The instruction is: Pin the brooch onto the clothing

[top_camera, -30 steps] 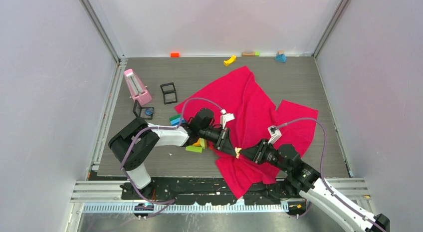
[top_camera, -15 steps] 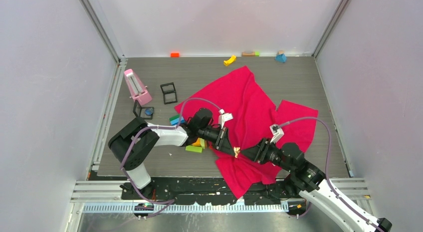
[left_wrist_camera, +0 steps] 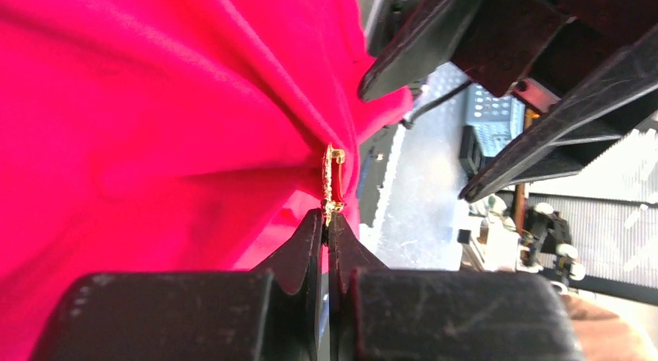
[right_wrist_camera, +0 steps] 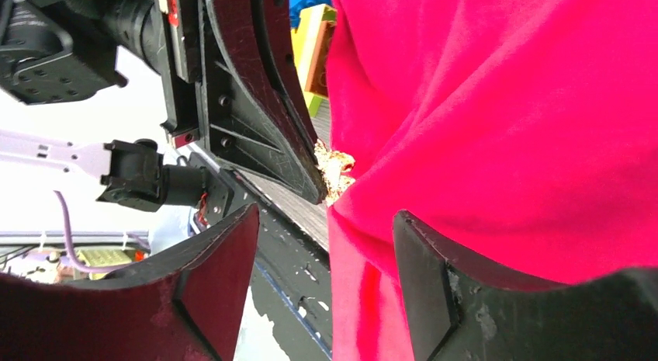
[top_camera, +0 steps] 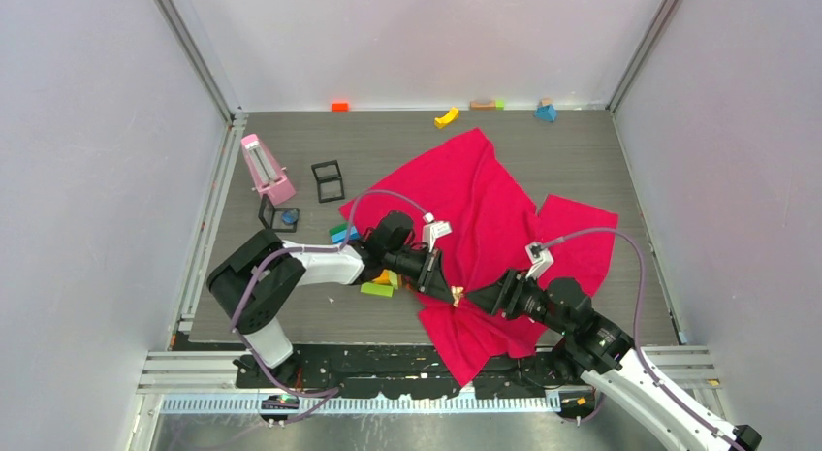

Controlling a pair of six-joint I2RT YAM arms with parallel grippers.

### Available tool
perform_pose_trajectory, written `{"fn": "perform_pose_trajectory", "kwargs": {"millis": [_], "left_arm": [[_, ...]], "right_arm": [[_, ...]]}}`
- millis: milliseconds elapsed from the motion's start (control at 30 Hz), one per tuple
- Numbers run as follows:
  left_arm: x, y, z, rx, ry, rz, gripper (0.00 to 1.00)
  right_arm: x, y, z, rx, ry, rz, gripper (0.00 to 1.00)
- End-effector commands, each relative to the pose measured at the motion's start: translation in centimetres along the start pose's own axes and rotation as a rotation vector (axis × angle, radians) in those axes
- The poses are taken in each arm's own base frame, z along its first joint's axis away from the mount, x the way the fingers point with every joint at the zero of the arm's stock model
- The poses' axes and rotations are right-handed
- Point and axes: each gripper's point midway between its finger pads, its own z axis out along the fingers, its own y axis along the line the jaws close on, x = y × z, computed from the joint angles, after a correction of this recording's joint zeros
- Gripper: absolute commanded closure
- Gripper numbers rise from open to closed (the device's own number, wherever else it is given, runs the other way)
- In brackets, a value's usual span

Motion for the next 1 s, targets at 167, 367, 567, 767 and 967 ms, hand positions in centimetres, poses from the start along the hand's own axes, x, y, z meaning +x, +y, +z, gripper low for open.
{"fn": "perform_pose_trajectory", "kwargs": {"millis": [167,367,567,767,967], "left_arm": [[-1.6,3.0,-1.8,-0.275,-0.059,0.081,0.61],[-2.4,3.3,-4.3,-0.423,-0.091,0.138,0.33],[-3.6,2.1,-7.9,-0.554,-0.153,0.171,0.18],[-4.5,1.1,-12.9,-0.664,-0.18,0.108,0.1],[-6.3,3.8,-22.0,-0.924,-0.31,-0.072,0.02]], "right_arm": [[-3.8,-1.7,-1.2,0.189,-0.135,-0.062,0.29],[-6.0,-2.5,-2.7,0.316,-0.199,-0.093,0.28],[-7.7,-1.5,-3.6,0.338,-0.233,-0.132,0.27],[-9.8,-0.5,-4.1,0.374,-0.284,-0.13,0.24],[-11.1,0.4,-3.7,0.402,-0.277,-0.177,0.24]]}}
